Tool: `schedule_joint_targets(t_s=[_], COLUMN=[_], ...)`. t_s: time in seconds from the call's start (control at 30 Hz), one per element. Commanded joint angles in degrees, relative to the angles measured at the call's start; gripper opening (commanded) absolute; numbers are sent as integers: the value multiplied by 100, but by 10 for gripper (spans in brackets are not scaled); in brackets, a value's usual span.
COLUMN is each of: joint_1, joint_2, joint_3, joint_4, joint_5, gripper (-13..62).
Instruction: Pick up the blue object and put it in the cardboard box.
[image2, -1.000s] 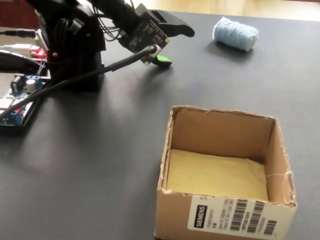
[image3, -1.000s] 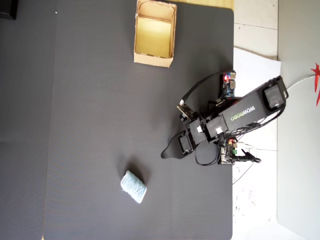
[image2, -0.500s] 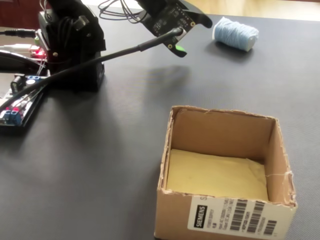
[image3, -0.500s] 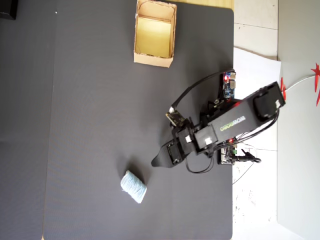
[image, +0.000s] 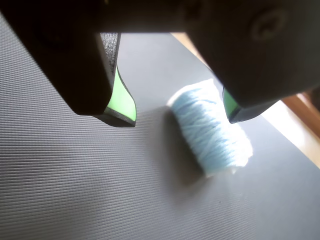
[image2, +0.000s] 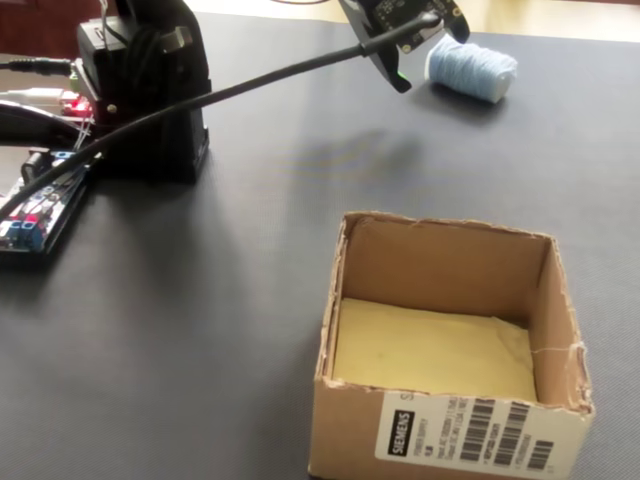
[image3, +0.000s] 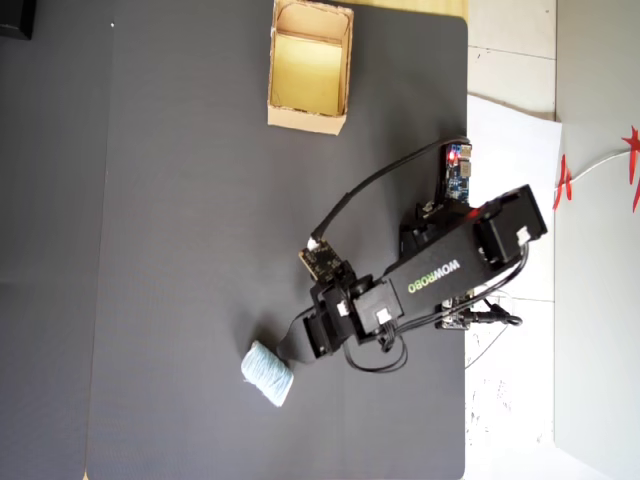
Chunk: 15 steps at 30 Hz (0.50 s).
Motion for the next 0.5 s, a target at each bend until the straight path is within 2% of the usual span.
schedule_joint_targets(t_s=[0.0,0.47], joint_1=[-70,-97], joint_2=[-105,-1318], joint_3=[-800,-2347], joint_4=[114,932], joint_5=[158,158], gripper=[334,336])
